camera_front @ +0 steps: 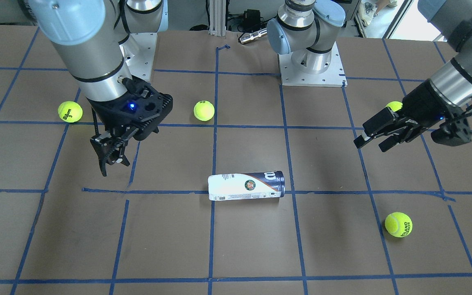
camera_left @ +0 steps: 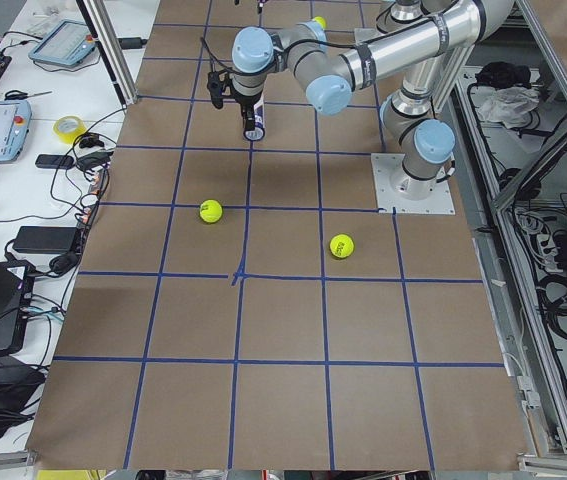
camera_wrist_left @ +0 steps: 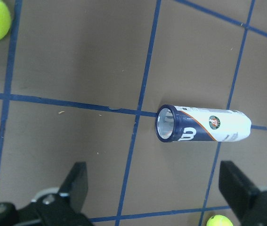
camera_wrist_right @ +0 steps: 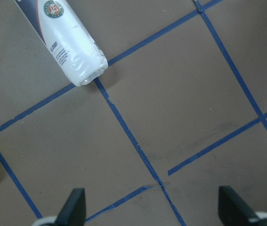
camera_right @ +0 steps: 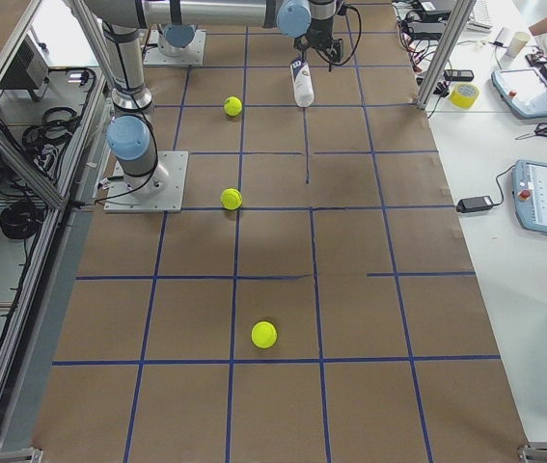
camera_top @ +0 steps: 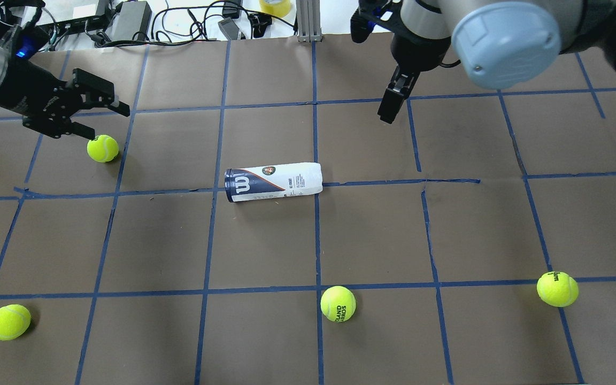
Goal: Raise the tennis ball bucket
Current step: 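Release the can lying on its side and raise the right gripper, then reach the left gripper to the open end of the lying can and grasp it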
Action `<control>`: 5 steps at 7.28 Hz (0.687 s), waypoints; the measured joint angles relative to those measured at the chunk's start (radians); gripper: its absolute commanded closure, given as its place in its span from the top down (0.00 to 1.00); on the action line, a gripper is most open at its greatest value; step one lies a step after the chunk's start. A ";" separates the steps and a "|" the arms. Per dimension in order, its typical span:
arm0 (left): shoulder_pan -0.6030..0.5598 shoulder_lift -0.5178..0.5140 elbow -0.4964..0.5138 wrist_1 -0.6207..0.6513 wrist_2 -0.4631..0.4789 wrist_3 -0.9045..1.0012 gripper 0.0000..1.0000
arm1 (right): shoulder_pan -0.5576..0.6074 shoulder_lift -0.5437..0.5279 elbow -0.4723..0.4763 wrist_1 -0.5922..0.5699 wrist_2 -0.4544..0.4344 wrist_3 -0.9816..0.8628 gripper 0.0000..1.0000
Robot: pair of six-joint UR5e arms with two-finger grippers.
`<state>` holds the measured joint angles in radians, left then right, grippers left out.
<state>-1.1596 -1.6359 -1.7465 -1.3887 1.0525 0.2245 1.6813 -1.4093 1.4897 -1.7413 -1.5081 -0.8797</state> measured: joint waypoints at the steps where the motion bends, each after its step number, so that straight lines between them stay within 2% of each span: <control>1: -0.001 -0.029 -0.028 0.025 -0.067 0.034 1.00 | -0.023 -0.034 0.002 0.021 -0.002 0.059 1.00; 3: -0.013 -0.079 -0.064 0.050 -0.122 0.094 1.00 | -0.038 -0.089 0.008 0.085 -0.023 0.250 1.00; 5: -0.037 -0.123 -0.107 0.097 -0.194 0.107 1.00 | -0.041 -0.123 0.009 0.122 -0.081 0.426 1.00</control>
<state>-1.1965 -1.7588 -1.8538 -1.2916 0.8580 0.3316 1.6401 -1.5327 1.4991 -1.6188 -1.5887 -0.4537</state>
